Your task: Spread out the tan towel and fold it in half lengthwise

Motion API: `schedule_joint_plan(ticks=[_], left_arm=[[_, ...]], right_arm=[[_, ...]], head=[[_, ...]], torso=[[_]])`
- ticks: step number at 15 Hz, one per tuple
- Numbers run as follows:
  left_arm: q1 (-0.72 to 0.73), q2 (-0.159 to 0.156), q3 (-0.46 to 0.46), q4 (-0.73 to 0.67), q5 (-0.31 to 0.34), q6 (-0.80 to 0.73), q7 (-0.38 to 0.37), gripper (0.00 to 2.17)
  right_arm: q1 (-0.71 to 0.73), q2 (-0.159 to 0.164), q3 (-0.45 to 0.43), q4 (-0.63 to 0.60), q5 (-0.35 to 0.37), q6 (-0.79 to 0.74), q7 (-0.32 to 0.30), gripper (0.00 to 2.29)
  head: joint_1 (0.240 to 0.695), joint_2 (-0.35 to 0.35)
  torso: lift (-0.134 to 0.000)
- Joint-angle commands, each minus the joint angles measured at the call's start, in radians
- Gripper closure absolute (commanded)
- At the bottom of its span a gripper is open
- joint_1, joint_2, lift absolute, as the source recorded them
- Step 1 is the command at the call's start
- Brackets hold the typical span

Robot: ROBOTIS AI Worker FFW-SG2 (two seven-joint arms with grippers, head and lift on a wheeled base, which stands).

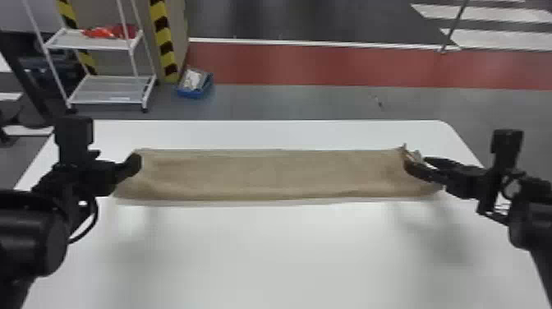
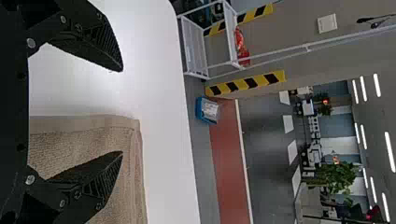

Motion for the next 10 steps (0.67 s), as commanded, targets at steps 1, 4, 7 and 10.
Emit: schedule_joint_plan(ticks=[1,4,7,10], left_arm=[[-0.047,-0.005,-0.004,0.057,0.015,0.027,-0.011,0.42],[-0.11,-0.01,-0.027,0.127,0.018,0.079,-0.028,0.42],[-0.118,-0.01,-0.024,0.132,0.024,0.146,-0.033,0.61],[-0.118,-0.012,-0.015,0.127,0.039,0.171,-0.033,0.79]], right_arm=[[-0.021,0.004,0.02,0.016,0.007,-0.009,-0.01,0.34],[-0.047,0.004,0.036,0.055,0.019,-0.034,-0.023,0.34],[-0.052,0.003,0.036,0.072,0.035,-0.049,-0.028,0.34],[-0.062,-0.002,0.036,0.093,0.045,-0.068,-0.028,0.42]], head=[[0.695,-0.055],[0.695,-0.05],[0.695,-0.051],[0.695,-0.052]], torso=[[-0.128],[-0.128],[-0.128],[-0.128]])
